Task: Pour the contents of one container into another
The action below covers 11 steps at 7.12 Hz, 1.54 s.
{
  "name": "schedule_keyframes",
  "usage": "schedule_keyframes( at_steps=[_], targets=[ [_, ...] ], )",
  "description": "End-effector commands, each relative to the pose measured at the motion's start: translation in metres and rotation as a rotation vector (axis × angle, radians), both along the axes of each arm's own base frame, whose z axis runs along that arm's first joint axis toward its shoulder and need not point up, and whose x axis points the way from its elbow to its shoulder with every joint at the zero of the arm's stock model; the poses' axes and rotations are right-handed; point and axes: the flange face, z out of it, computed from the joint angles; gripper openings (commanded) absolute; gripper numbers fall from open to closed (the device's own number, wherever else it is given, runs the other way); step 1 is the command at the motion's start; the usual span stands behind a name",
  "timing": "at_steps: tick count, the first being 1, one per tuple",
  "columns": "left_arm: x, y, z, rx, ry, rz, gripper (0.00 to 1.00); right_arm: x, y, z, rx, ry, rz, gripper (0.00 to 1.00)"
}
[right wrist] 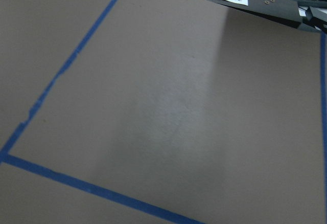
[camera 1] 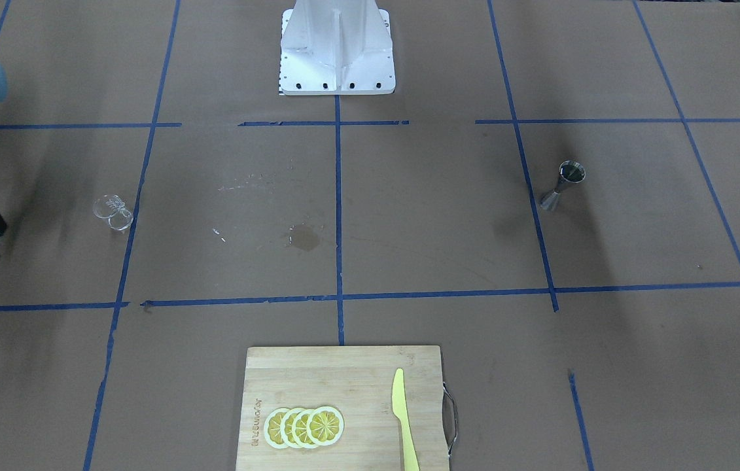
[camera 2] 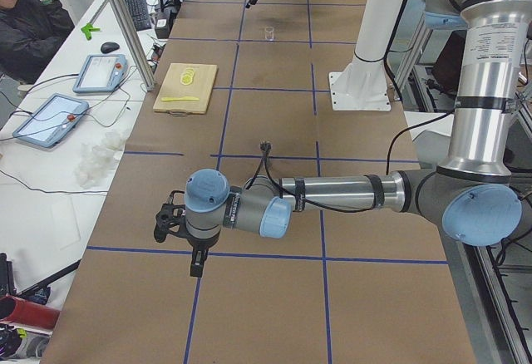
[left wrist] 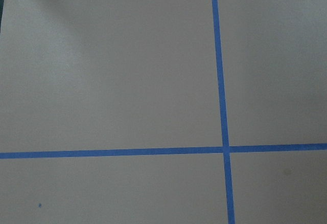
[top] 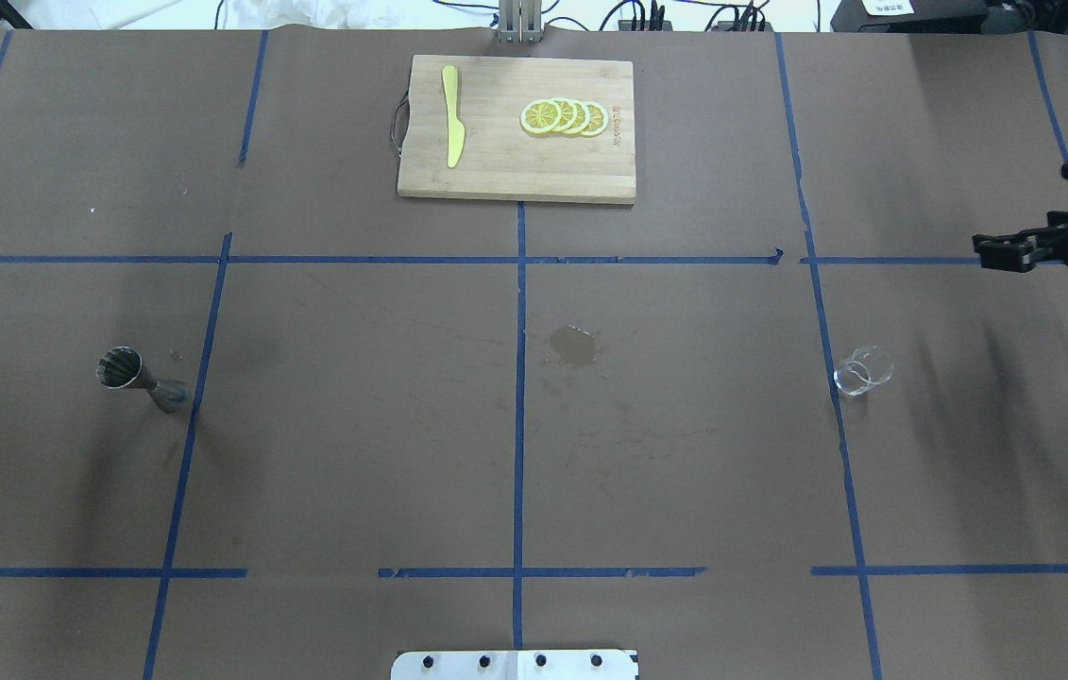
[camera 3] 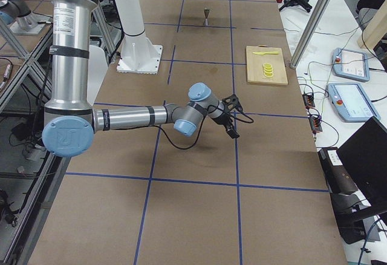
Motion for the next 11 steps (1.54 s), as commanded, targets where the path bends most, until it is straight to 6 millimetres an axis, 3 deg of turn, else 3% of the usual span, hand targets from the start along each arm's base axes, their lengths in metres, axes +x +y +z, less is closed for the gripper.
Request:
schedule_keyframes(
  at_steps=[1, 2, 3, 4, 5, 6, 7, 8, 10, 11],
  targets=[
    [0.004, 0.004, 0.006, -0.020, 0.002, 0.009, 1.00, 0.118, -0.010, 0.017, -0.098, -0.004, -0.183, 1.00],
    [0.034, 0.001, 0.007, -0.022, 0.000, 0.068, 1.00, 0.145, -0.005, 0.026, -0.137, -0.020, -0.222, 1.00],
    [0.052, 0.000, 0.007, -0.012, -0.004, 0.116, 1.00, 0.161, 0.003, 0.038, -0.160, -0.023, -0.235, 1.00],
    [0.057, 0.007, 0.017, 0.011, -0.020, 0.204, 1.00, 0.165, 0.009, 0.046, -0.197, -0.024, -0.231, 1.00],
    [0.056, 0.013, 0.012, 0.009, -0.028, 0.277, 1.00, 0.167, 0.016, 0.057, -0.233, -0.026, -0.228, 1.00],
    [0.051, 0.025, -0.006, -0.015, -0.030, 0.299, 1.00, 0.170, 0.027, 0.069, -0.260, -0.029, -0.224, 1.00],
    [0.048, 0.067, 0.000, -0.036, -0.026, 0.298, 1.00, 0.173, 0.044, 0.087, -0.304, -0.031, -0.223, 1.00],
    [0.043, 0.073, 0.000, -0.037, -0.024, 0.286, 1.00, 0.176, 0.056, 0.103, -0.339, -0.041, -0.218, 1.00],
    [0.037, 0.077, 0.000, -0.011, 0.012, 0.268, 1.00, 0.175, 0.085, 0.159, -0.460, -0.086, -0.215, 1.00],
    [0.035, 0.077, -0.001, -0.002, 0.014, 0.261, 1.00, 0.179, 0.087, 0.159, -0.460, -0.102, -0.211, 1.00]
  ],
)
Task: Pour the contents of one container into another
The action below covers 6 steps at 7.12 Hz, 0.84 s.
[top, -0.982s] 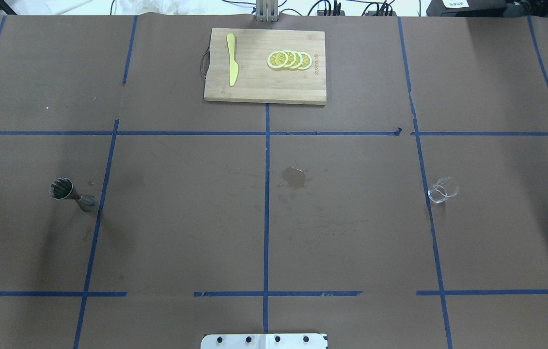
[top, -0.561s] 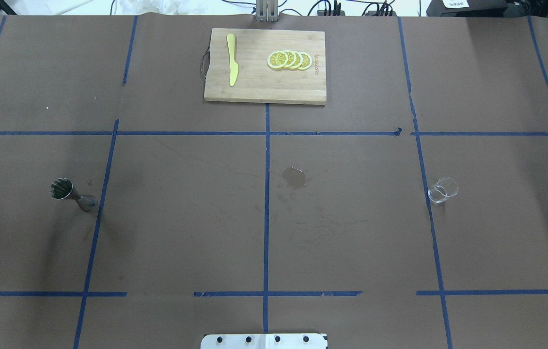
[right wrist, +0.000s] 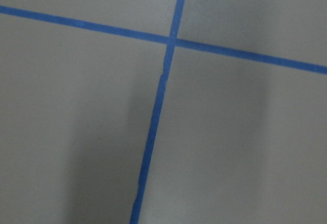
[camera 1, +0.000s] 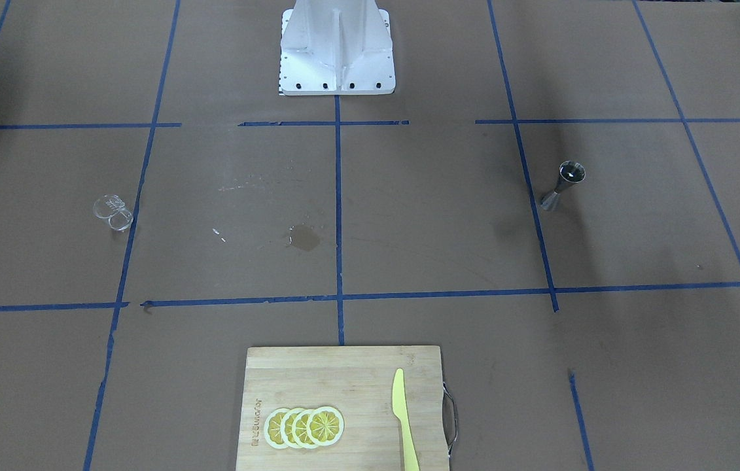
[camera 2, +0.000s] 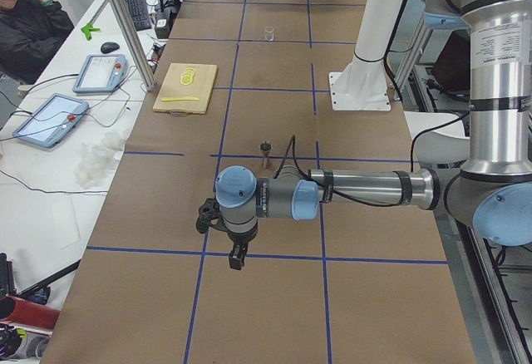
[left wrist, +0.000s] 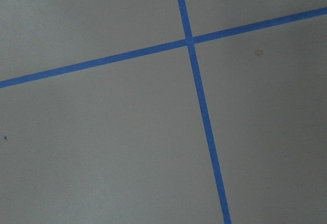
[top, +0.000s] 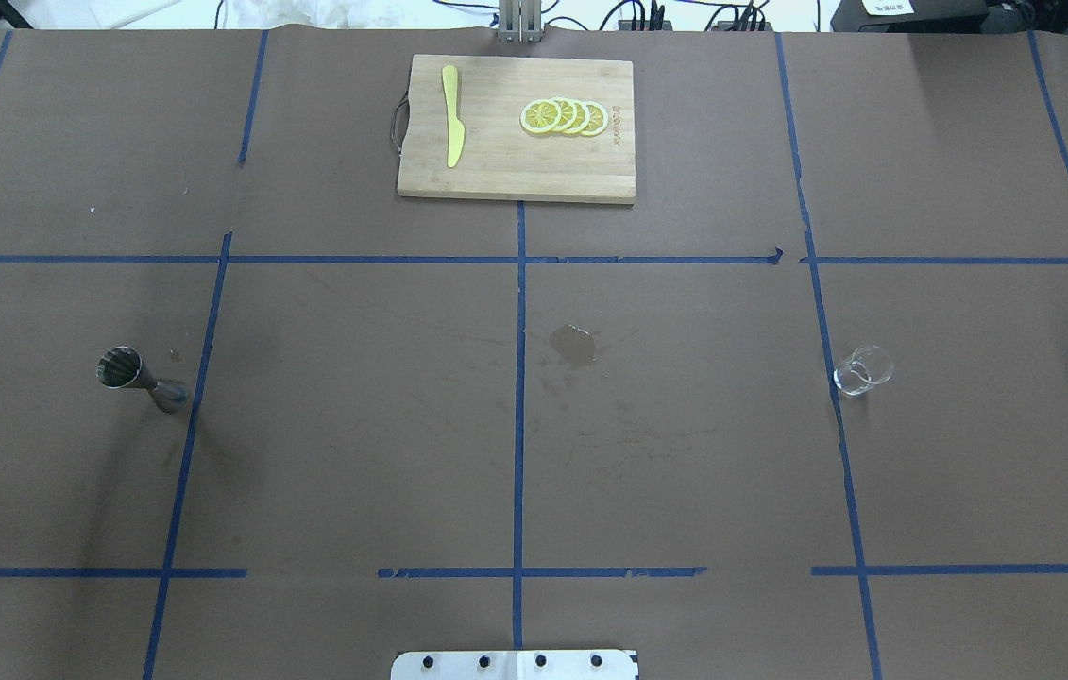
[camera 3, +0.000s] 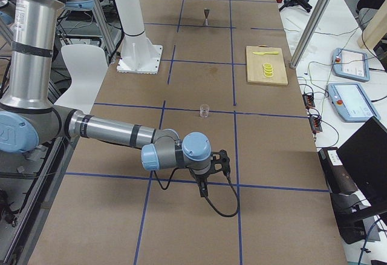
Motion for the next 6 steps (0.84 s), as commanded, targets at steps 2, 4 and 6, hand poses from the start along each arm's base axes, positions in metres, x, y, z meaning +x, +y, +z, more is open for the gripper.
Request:
schedule_keyframes(
  at_steps=[2, 4, 6],
  targets=[
    [-0.003, -0.005, -0.001, 0.015, 0.009, -0.009, 1.00, 0.008, 0.018, 0.022, -0.044, 0.002, 0.019, 1.00],
    [-0.003, -0.002, 0.004, 0.007, 0.012, -0.011, 1.00, 0.025, 0.020, 0.010, -0.019, -0.019, 0.057, 1.00],
    [-0.003, 0.001, 0.007, 0.003, 0.013, -0.010, 1.00, 0.026, 0.021, 0.009, -0.015, -0.005, 0.057, 1.00]
  ],
)
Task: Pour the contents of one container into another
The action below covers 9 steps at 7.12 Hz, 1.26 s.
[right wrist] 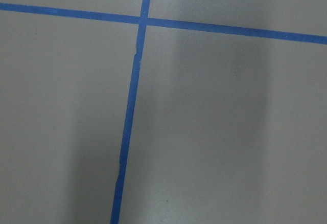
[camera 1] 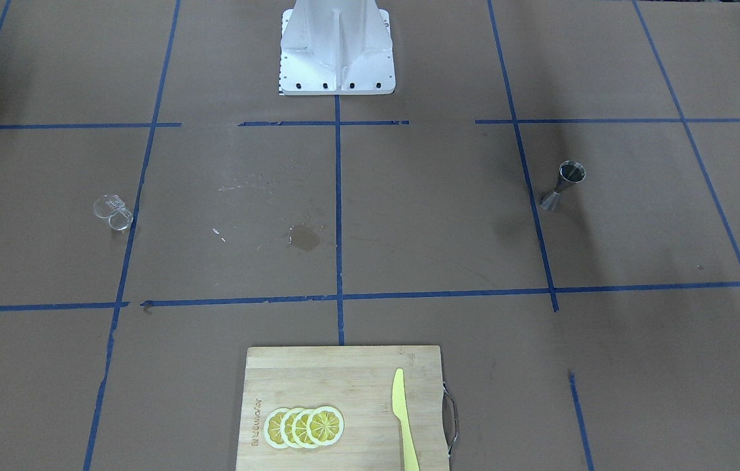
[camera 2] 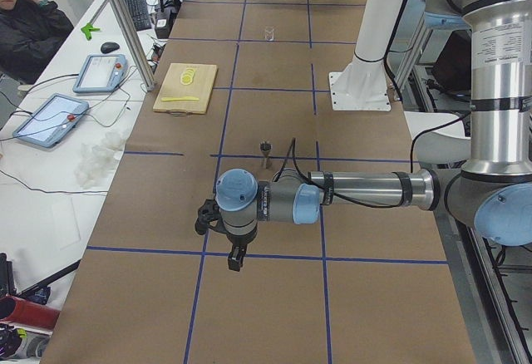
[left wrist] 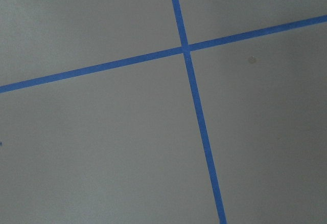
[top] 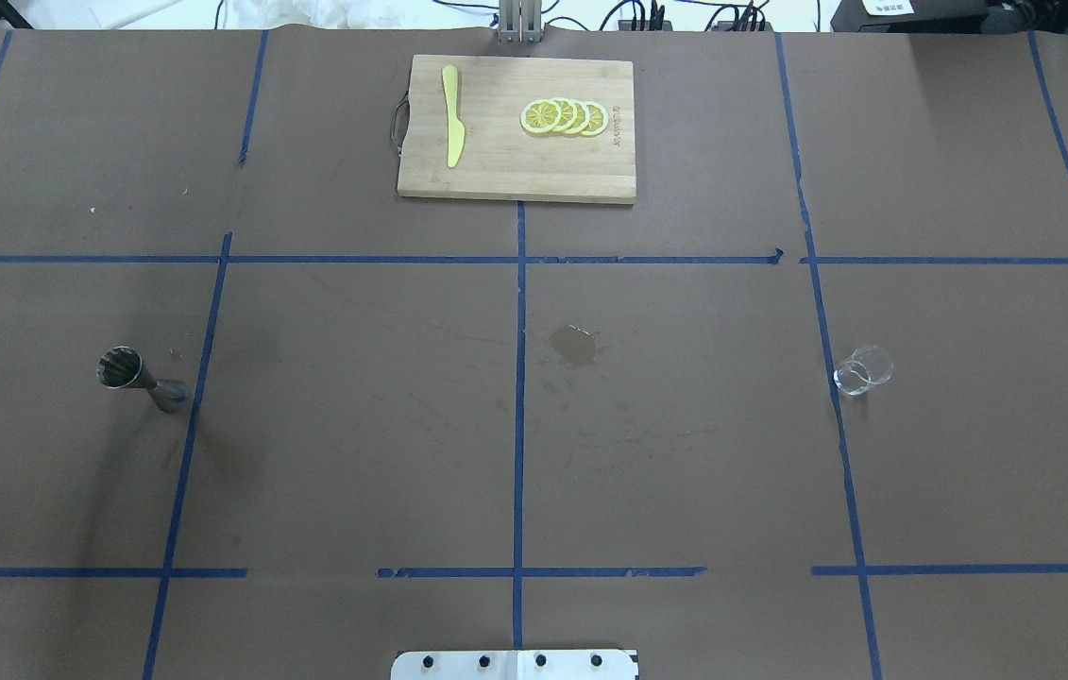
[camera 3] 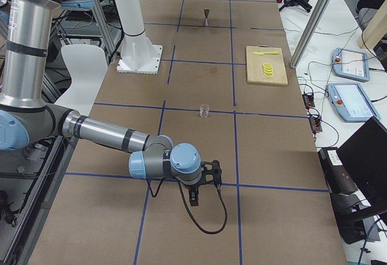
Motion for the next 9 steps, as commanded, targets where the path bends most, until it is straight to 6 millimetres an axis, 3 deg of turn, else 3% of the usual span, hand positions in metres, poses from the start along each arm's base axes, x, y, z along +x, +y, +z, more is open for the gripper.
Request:
schedule_keyframes(
  at_steps=[1, 3, 4, 5, 6, 9],
  targets=[
    [0.000, 0.002, 0.005, -0.005, 0.001, 0.002, 1.00, -0.004, -0.010, -0.012, 0.023, 0.006, -0.009, 1.00],
    [0.000, 0.005, 0.009, -0.017, 0.001, 0.002, 1.00, -0.020, -0.064, -0.048, -0.002, 0.025, -0.039, 1.00],
    [0.000, 0.003, 0.008, -0.017, 0.001, 0.001, 1.00, -0.017, -0.074, -0.076, -0.031, 0.083, -0.034, 1.00],
    [0.000, 0.003, 0.004, -0.010, 0.001, 0.000, 1.00, -0.016, -0.067, -0.102, -0.073, 0.094, -0.036, 1.00],
    [0.000, 0.004, 0.008, -0.015, 0.001, 0.001, 1.00, -0.016, -0.042, -0.101, -0.088, 0.087, -0.042, 1.00],
    [0.000, 0.004, 0.005, -0.011, 0.001, 0.000, 1.00, -0.016, -0.039, -0.095, -0.081, 0.088, -0.047, 1.00]
  ],
)
